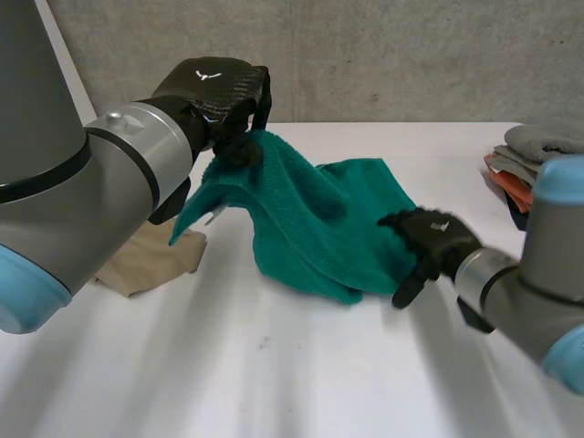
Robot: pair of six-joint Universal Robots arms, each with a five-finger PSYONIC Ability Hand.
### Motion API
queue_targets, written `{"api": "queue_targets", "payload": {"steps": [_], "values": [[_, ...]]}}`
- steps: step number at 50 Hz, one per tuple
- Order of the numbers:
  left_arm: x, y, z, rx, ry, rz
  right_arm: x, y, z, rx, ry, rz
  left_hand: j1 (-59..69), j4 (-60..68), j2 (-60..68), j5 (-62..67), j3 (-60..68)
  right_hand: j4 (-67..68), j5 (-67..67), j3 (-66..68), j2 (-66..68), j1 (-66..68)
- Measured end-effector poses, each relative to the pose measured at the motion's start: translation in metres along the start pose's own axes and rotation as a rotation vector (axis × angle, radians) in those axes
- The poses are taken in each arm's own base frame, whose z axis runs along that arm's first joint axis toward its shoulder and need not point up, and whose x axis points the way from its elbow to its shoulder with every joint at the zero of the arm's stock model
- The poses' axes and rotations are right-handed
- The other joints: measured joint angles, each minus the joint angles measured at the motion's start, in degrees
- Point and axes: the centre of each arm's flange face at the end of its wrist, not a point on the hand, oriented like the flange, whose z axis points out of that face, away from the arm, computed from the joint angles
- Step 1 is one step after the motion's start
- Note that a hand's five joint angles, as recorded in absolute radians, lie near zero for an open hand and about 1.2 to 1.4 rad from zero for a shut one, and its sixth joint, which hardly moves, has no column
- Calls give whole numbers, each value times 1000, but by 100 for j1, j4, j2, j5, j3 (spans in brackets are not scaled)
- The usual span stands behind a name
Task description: Fold the laundry.
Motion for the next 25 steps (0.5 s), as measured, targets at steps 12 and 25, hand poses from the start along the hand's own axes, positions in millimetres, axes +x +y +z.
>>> {"api": "queue_targets", "payload": {"steps": [12, 25], "values": [[-12, 13, 6, -45, -68, -5, 6, 29, 53, 125, 149, -36, 0, 2, 2, 0, 3, 5394, 5269, 5392, 5432, 5186], [-38, 65, 25, -211, -101, 21, 38, -55, 5, 296, 278, -259, 0, 3, 2, 0, 3, 5581, 5320, 5534, 5490, 5186]]}}
